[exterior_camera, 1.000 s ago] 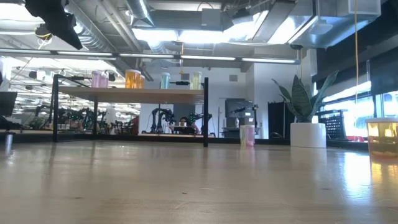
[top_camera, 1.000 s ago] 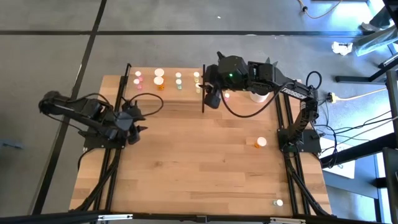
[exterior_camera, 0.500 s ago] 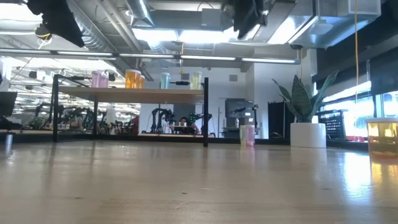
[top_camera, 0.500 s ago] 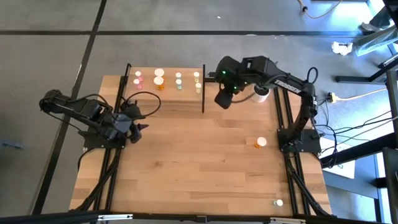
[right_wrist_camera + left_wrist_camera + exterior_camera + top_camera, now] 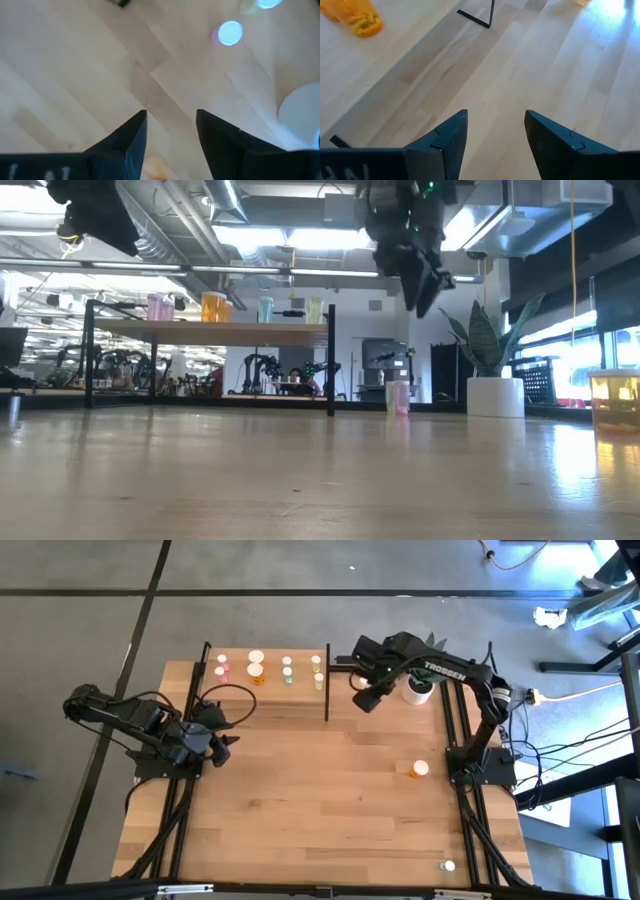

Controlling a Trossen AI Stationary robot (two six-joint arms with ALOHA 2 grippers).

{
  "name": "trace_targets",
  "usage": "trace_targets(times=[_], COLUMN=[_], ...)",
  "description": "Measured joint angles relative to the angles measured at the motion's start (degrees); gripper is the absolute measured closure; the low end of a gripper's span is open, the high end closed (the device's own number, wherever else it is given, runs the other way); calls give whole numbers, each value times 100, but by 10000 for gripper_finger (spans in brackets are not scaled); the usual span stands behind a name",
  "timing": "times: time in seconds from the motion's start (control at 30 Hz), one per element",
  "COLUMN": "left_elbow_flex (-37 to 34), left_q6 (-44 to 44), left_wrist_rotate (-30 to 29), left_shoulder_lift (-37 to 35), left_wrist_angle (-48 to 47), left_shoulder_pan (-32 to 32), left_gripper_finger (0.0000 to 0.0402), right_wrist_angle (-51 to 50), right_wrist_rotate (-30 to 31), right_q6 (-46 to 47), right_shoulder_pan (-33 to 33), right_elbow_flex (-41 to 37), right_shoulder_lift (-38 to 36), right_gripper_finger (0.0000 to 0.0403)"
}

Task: Pick and place medicine bottles onto shelf by color
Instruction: Put the pink pill bottle on the shelf aligned with the other pink pill bottles

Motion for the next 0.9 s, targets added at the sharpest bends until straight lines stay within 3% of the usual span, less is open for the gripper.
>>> trace_targets(times=[0.17,0.5,0.77,0.9], left_elbow_flex=[0,0,0,0], left_q6=[-76,-39,-34,-36], left_wrist_rotate=[-7,-146,-147,-149], left_shoulder_lift=[0,0,0,0], left_wrist_angle=[-2,-4,-7,-9], left_shoulder_pan=[0,2,2,2], left_gripper_finger=[211,211,211,211], right_wrist_angle=[593,1258,1369,1456], right_wrist_rotate=[-8,11,842,397], right_q6=[-939,-974,-648,-601], right_shoulder_pan=[-117,-126,-218,-379], right_elbow_flex=[-431,-614,-600,-596], right_shoulder_lift=[2,4,18,111], right_gripper_finger=[231,228,172,153])
